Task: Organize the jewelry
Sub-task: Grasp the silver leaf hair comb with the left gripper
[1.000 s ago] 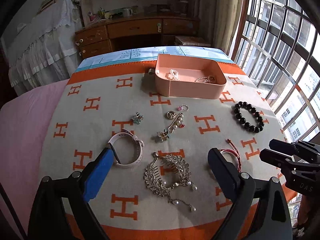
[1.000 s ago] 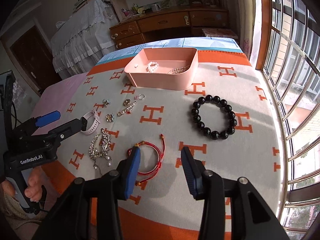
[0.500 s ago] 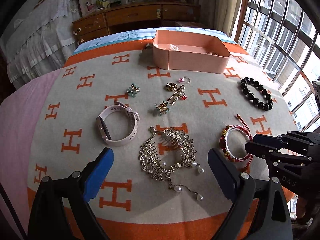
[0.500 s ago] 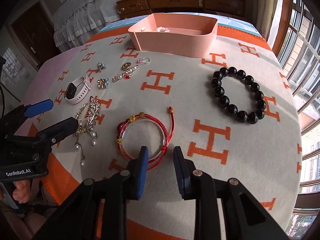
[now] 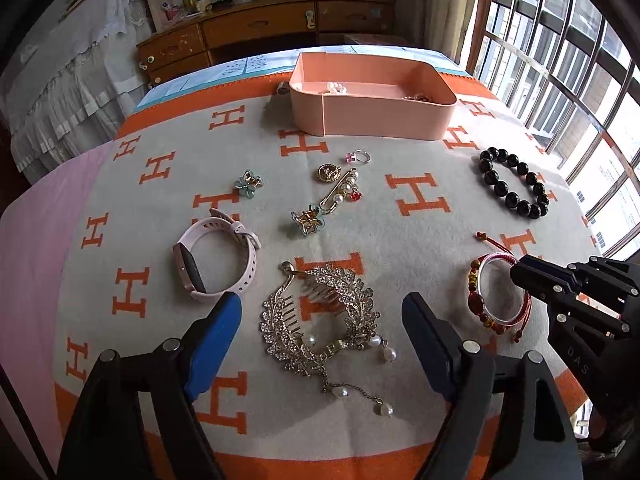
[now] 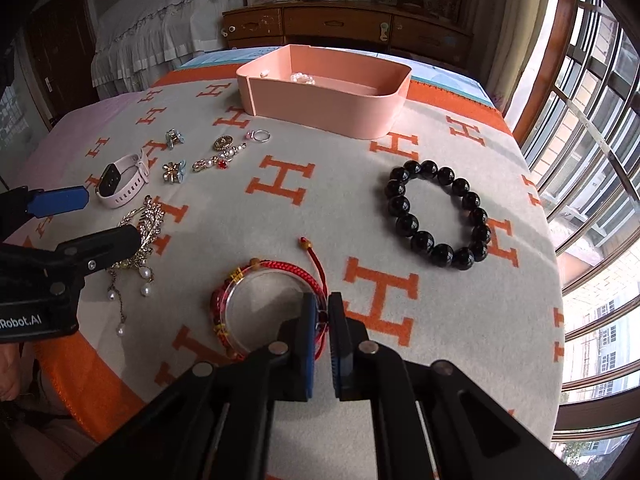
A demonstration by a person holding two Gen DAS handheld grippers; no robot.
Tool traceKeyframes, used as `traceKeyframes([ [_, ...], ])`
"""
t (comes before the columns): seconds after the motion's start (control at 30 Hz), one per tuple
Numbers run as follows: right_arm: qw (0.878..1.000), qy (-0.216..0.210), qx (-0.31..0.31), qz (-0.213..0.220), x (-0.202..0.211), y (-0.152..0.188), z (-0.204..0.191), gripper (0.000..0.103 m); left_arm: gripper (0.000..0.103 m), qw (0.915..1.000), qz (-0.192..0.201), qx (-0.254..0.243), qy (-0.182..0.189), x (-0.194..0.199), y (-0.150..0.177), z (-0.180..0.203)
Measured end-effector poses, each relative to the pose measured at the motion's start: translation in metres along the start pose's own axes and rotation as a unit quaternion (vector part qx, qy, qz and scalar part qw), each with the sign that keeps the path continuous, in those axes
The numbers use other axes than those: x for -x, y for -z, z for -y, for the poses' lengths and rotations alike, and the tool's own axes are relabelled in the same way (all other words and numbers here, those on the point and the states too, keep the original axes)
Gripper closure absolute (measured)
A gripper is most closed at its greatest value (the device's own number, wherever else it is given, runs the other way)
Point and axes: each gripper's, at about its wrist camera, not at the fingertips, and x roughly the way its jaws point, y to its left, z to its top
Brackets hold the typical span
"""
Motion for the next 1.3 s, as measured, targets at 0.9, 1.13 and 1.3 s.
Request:
traceKeyframes([
  [0.9, 0.999, -0.043, -0.022, 0.001, -0.005, 0.002, 0.016, 0.097, 0.075, 0.9956, -0.090, 0.014, -0.022, -0.034, -0.015, 0.013],
  [1.13, 0.999, -0.041, -0.023, 0.001, -0.004, 0.002, 0.015, 0.097, 0.078, 0.9967, -0.075, 0.030, -0.004, -0.023, -0.010, 0.004],
  [1.3, 0.999, -0.040, -0.021, 0.002, -0.002, 0.002, 0.012, 0.097, 0.080, 0.9981, -0.052, 0.033, 0.001, -0.003, -0.015, -0.002],
])
